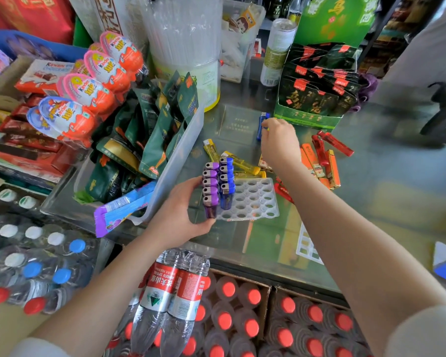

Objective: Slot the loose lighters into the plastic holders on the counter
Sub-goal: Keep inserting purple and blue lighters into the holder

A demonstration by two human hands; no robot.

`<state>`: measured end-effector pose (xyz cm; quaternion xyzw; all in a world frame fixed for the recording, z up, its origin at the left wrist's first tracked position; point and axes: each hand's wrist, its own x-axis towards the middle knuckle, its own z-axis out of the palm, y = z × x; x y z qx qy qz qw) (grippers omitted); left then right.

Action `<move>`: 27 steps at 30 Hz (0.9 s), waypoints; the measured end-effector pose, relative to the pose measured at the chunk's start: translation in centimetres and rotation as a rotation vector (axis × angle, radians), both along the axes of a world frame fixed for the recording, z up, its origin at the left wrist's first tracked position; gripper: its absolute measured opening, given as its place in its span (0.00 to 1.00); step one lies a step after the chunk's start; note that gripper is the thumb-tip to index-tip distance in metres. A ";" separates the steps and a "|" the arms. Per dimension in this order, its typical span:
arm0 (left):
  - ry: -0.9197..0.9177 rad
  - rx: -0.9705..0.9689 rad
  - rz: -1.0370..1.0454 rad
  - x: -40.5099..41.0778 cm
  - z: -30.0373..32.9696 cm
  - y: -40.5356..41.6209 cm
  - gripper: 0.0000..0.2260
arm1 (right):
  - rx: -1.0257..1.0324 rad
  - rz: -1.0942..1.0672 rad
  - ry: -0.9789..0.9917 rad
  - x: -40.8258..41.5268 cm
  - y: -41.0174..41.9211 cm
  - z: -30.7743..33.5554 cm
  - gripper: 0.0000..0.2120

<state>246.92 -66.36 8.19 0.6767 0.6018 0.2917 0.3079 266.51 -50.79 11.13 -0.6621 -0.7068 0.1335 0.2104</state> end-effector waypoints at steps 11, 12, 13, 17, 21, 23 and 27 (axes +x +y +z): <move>-0.011 -0.009 0.006 0.1 0.1 -0.1 0.31 | -0.097 -0.175 -0.207 -1.8 4.1 -0.5 0.12; -0.014 -0.010 0.003 0.2 0.2 -0.2 0.31 | -0.097 -0.174 -0.217 -1.8 4.3 -0.6 0.12; -0.013 -0.013 -0.001 0.2 0.3 -0.2 0.31 | -0.101 -0.173 -0.218 -1.8 4.3 -0.5 0.11; -0.017 -0.005 -0.019 0.1 0.1 -0.1 0.30 | -0.151 -0.166 -0.155 -1.6 4.3 0.1 0.08; -0.012 0.001 -0.021 0.1 -0.2 0.0 0.31 | -0.128 -0.103 0.051 -1.2 3.5 0.1 0.10; -0.006 -0.004 -0.014 0.0 -0.2 0.1 0.32 | -0.055 -0.034 0.205 -1.0 2.0 0.7 0.09; -0.003 -0.003 -0.010 0.0 -0.2 0.0 0.32 | -0.010 0.054 0.560 -0.2 -3.1 2.8 0.05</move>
